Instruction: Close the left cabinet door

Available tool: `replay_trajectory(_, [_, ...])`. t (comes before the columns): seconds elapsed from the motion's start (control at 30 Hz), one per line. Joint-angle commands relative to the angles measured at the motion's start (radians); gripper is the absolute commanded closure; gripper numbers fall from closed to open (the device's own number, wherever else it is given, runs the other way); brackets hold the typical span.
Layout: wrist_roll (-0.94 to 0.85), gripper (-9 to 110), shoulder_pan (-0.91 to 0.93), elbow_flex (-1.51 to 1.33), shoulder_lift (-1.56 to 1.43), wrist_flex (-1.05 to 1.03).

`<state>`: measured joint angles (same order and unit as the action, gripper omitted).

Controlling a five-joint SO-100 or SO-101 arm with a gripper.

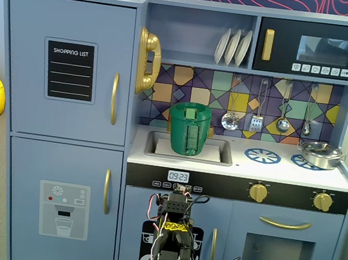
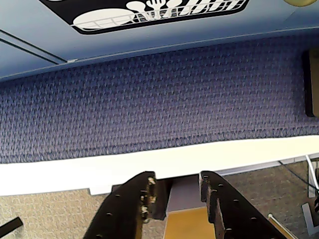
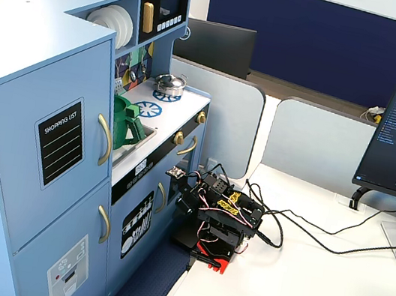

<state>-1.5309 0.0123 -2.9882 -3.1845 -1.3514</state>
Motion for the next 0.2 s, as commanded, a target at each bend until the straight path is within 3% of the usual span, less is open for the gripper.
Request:
replay_trajectory(0.0, [0.021, 98, -0.003, -0.009, 0.006, -0.179])
replay_trajectory(0.17, [0.021, 97, -0.003, -0.009, 0.006, -0.179])
